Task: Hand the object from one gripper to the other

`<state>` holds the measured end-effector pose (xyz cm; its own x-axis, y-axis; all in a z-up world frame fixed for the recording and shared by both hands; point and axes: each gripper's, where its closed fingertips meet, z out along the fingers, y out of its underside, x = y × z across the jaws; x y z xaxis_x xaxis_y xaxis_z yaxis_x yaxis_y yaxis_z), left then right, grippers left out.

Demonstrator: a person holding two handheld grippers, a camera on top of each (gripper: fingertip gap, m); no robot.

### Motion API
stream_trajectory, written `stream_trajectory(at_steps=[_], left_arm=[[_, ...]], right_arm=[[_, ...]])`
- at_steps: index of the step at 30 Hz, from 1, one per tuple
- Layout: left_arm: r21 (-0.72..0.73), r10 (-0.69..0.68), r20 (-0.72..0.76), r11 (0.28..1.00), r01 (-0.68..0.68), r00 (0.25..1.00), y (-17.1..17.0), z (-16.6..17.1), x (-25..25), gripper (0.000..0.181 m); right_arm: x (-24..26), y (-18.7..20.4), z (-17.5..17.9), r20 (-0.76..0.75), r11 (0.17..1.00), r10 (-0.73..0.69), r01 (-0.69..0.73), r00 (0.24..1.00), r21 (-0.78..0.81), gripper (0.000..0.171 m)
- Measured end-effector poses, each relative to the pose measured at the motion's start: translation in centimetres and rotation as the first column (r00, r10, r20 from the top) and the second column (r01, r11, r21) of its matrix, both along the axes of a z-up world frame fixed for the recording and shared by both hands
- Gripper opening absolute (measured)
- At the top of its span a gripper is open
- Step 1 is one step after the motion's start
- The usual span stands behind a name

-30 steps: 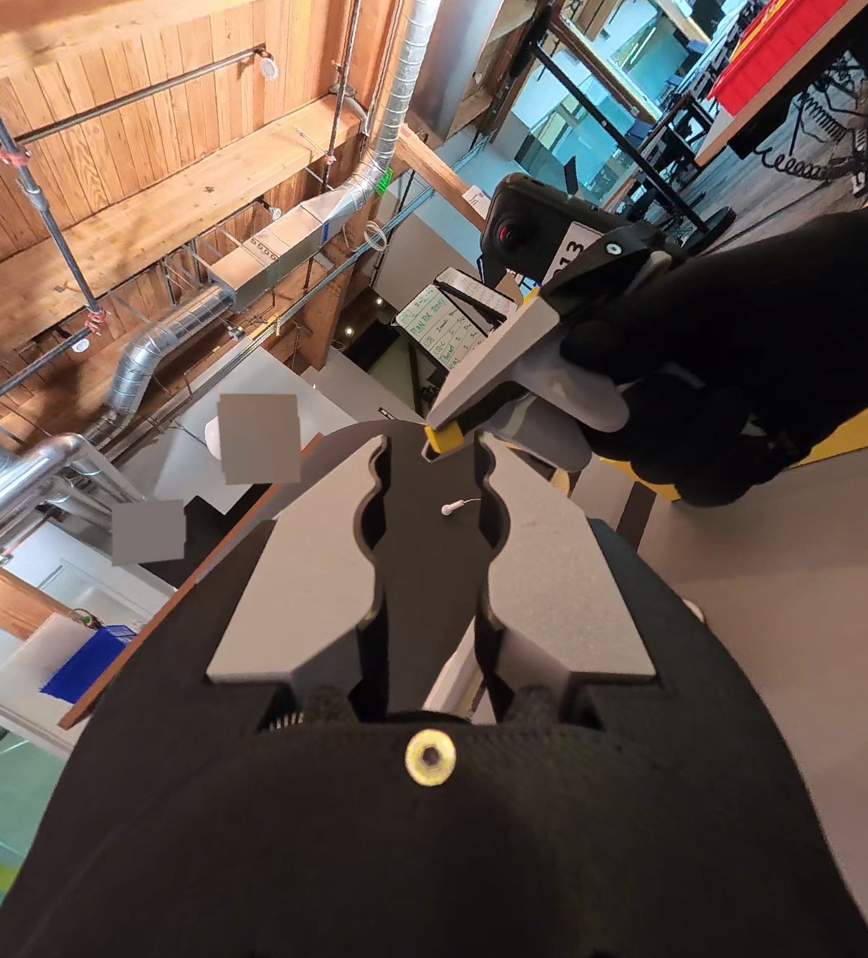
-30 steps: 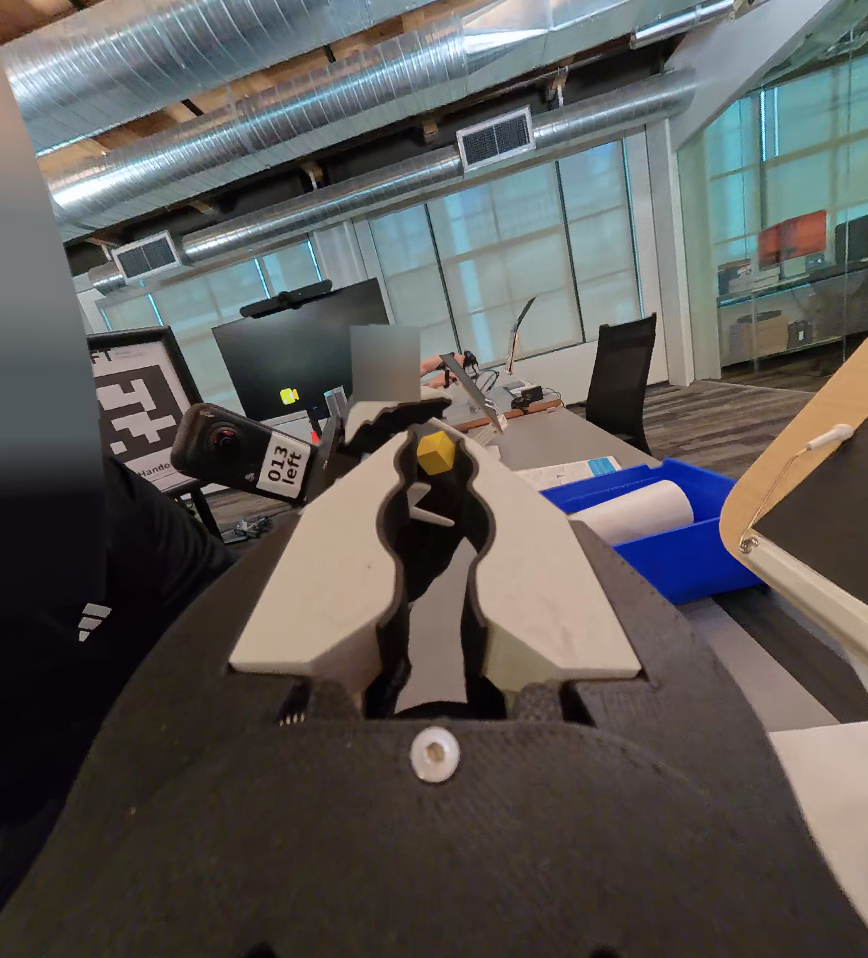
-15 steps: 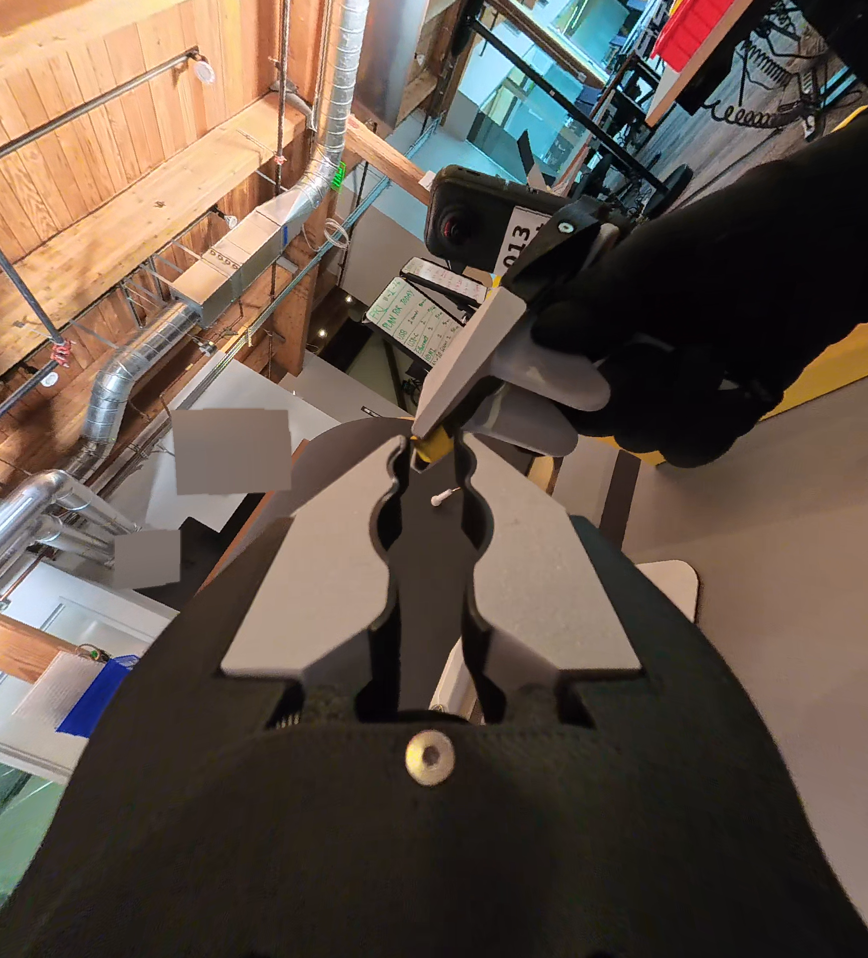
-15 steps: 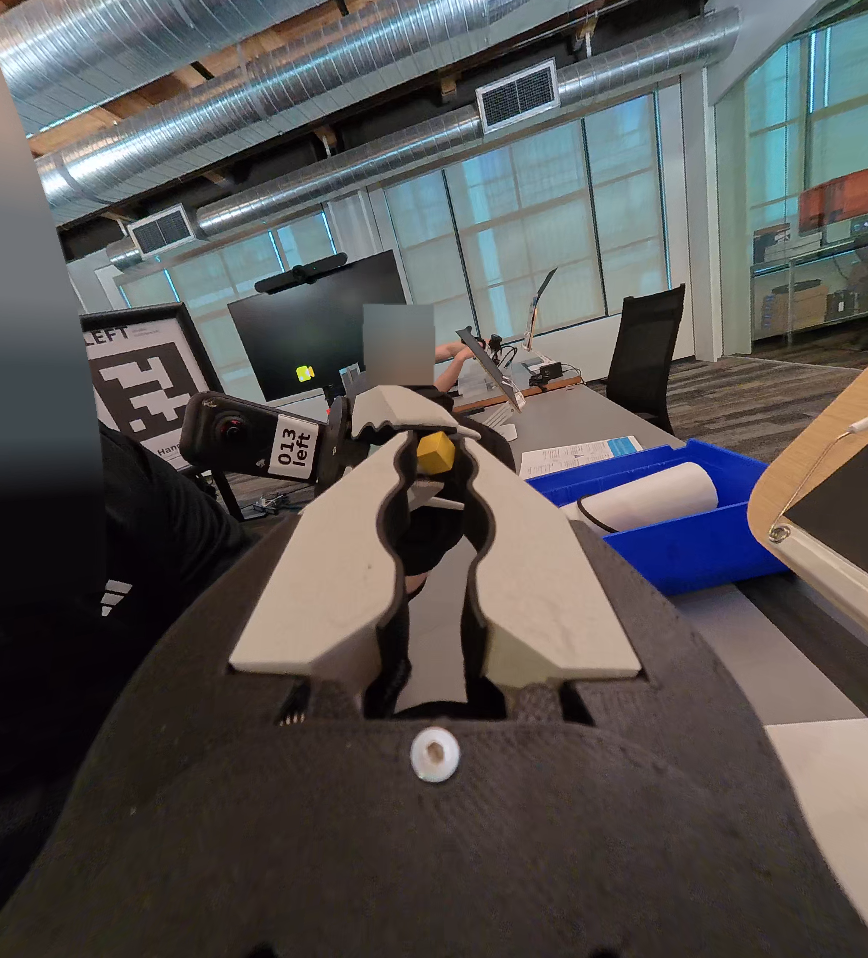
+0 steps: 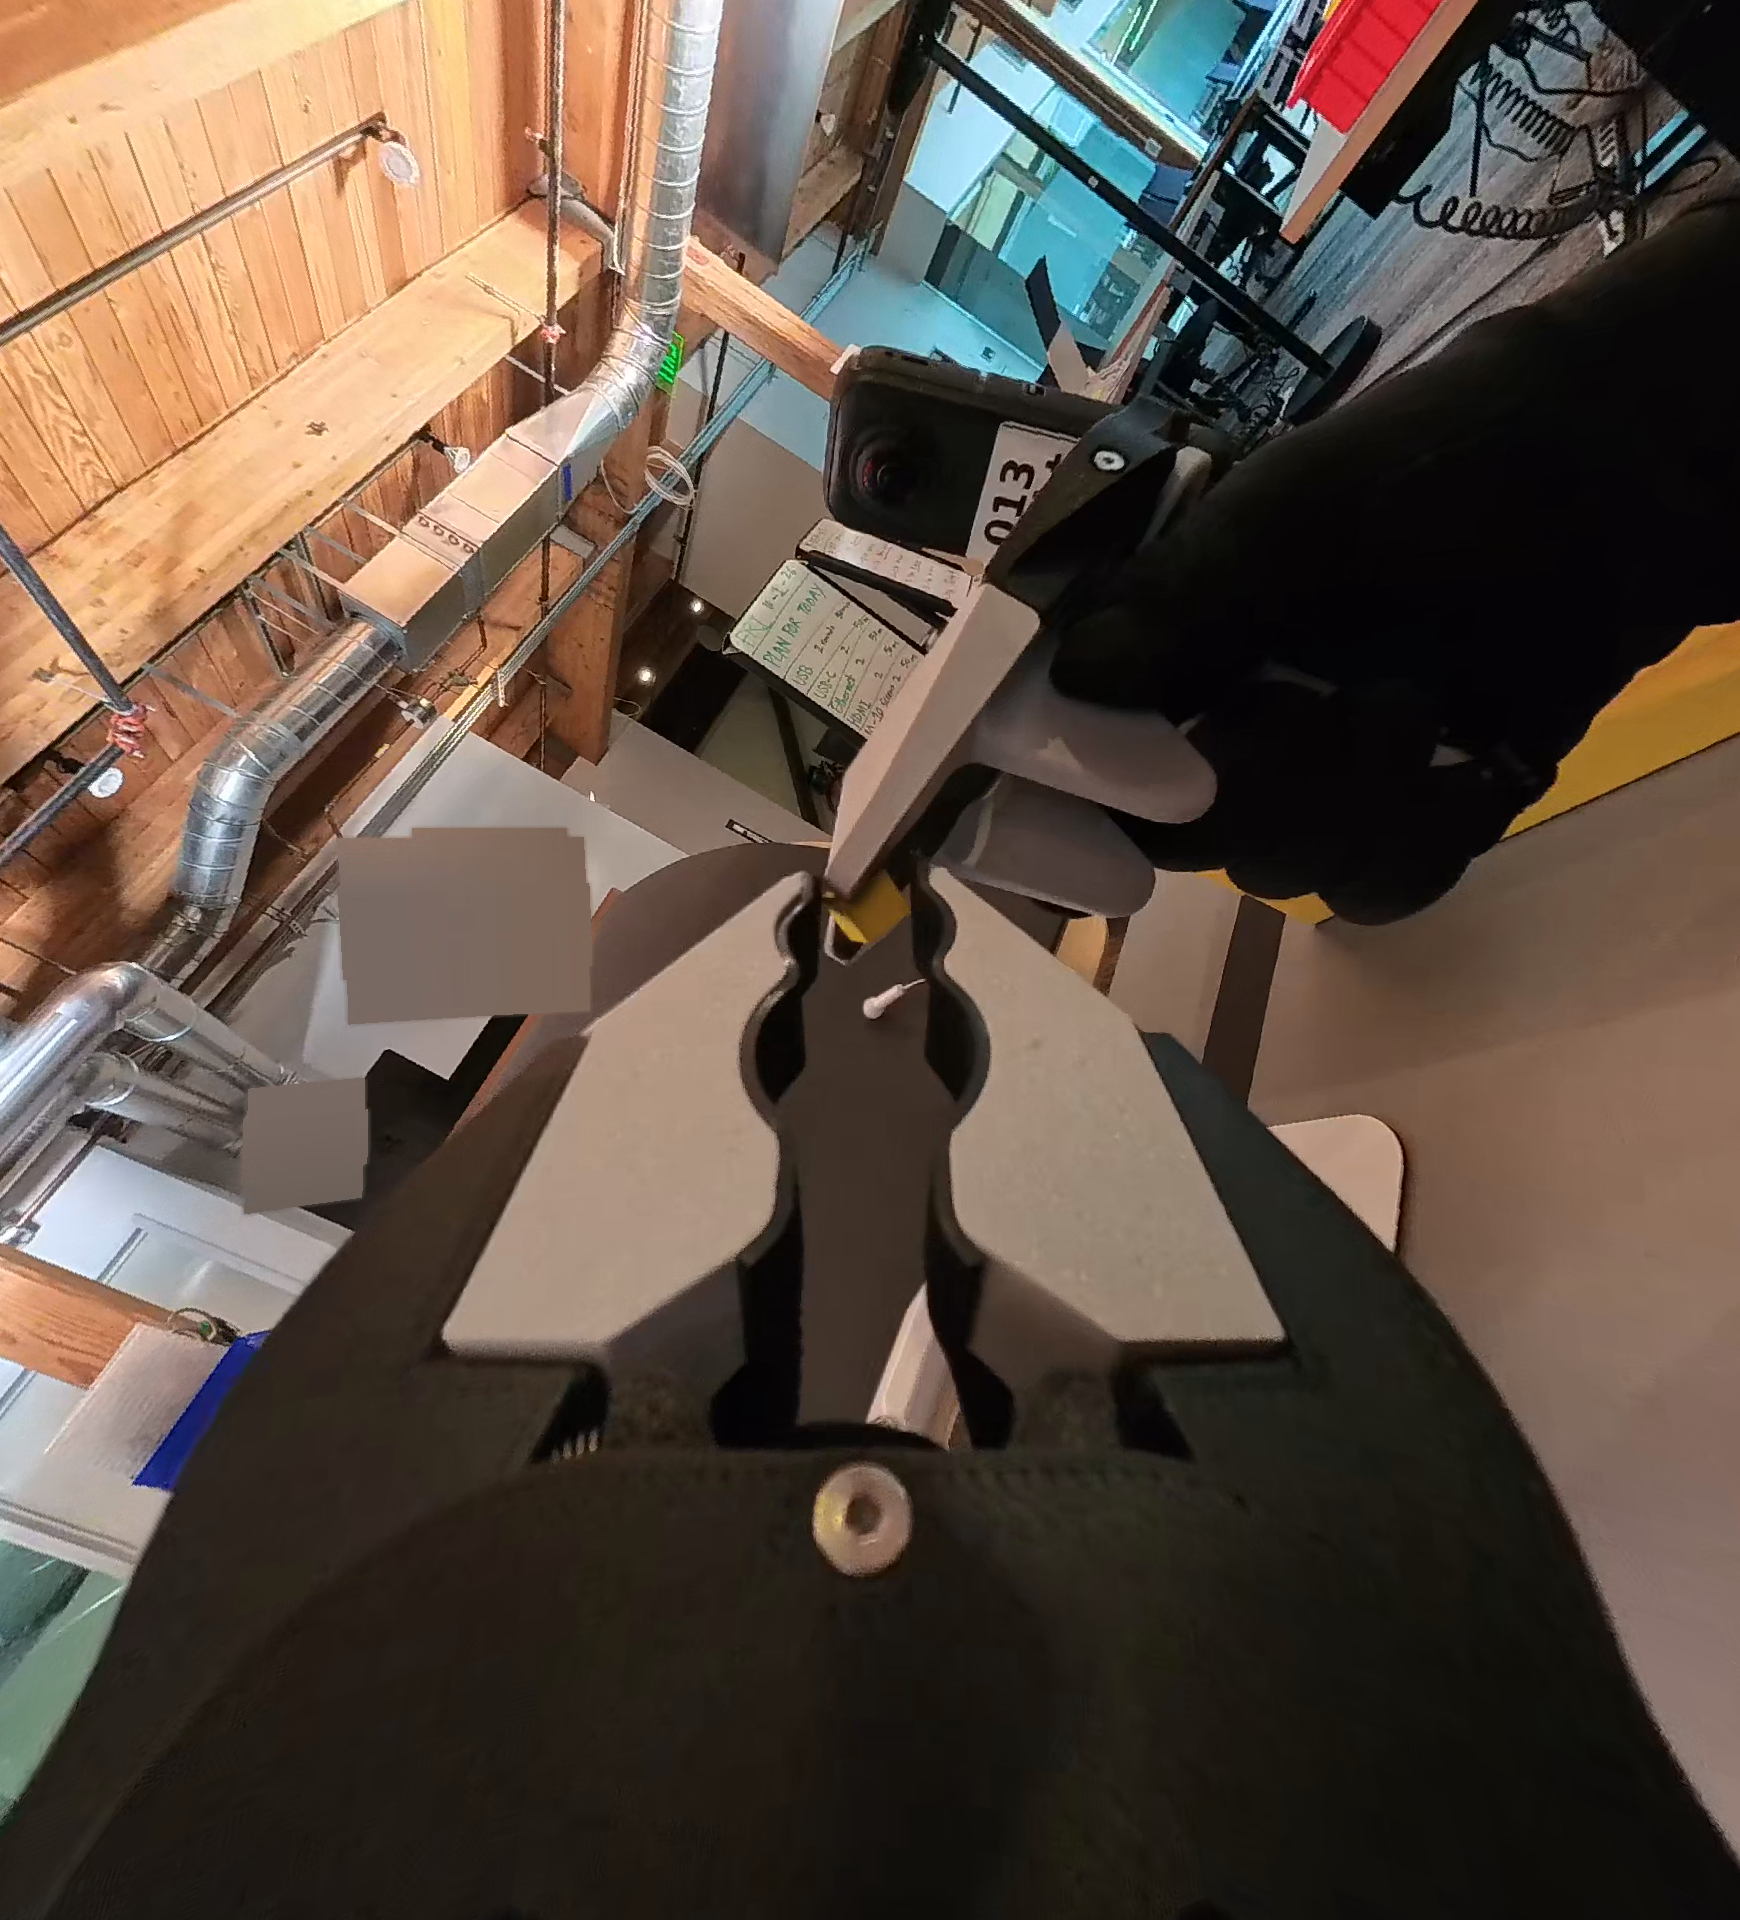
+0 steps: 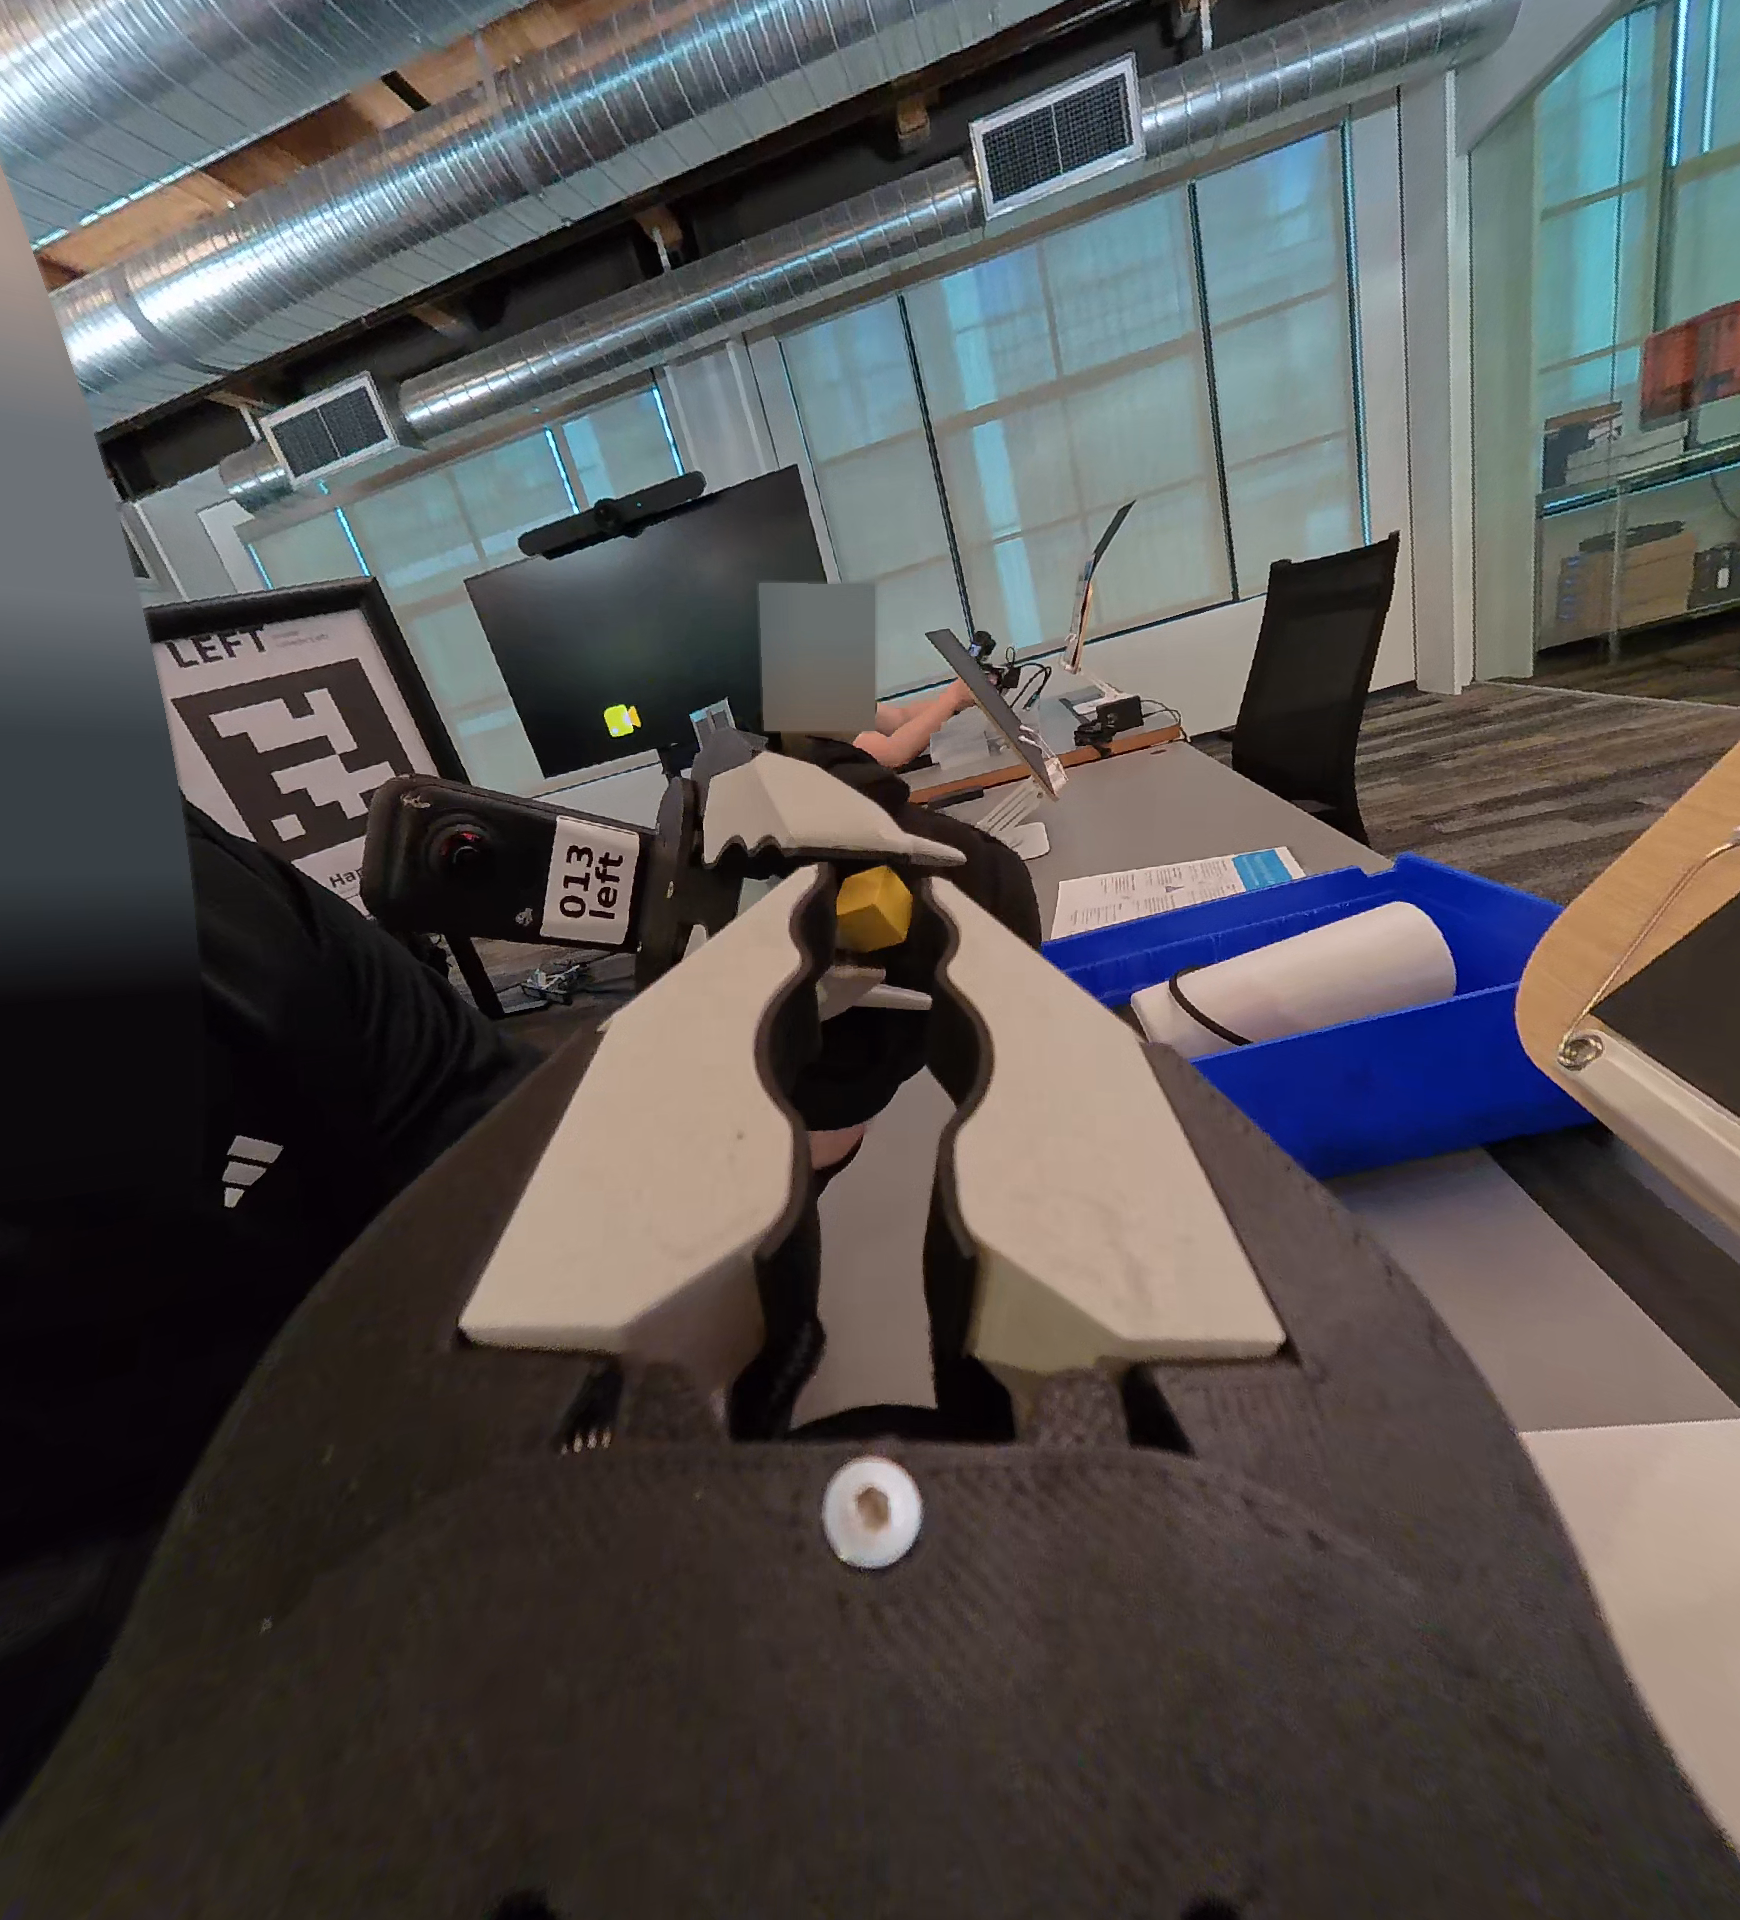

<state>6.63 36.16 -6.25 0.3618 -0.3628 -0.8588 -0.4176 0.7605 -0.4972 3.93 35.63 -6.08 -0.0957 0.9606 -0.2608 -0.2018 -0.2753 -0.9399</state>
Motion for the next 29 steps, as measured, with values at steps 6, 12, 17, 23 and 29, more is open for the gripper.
stream_trajectory(at_steps=[6,12,17,23,29], left_arm=[[-0.003,0.0,-0.004,1.0,0.0,1.0,0.0,-0.1,0.0,0.015],[-0.034,-0.003,0.011,0.999,0.003,1.0,0.2,0.1,-0.3,0.014],[-0.239,-0.106,0.1,0.963,0.127,0.989,0.1,0.4,-0.7,0.014],[-0.546,-0.286,0.405,0.687,0.48,0.869,-0.6,2.4,-2.1,0.014],[-0.588,-0.343,0.652,0.334,0.737,0.676,-1.3,3.8,-3.0,0.014]], right_arm=[[0.0,0.0,0.0,0.003,1.0,-0.002,0.002,1.0,0.003,0.011],[0.0,0.5,0.3,0.021,0.992,-0.095,0.093,0.995,0.084,0.044],[1.4,0.5,2.1,-0.001,0.901,-0.279,0.263,0.96,0.345,0.042],[1.6,0.3,1.5,0.023,0.55,-0.55,0.341,0.835,0.762,0.036],[0.1,0.1,1.5,-0.134,0.146,-0.716,0.335,0.685,0.931,0.038]])
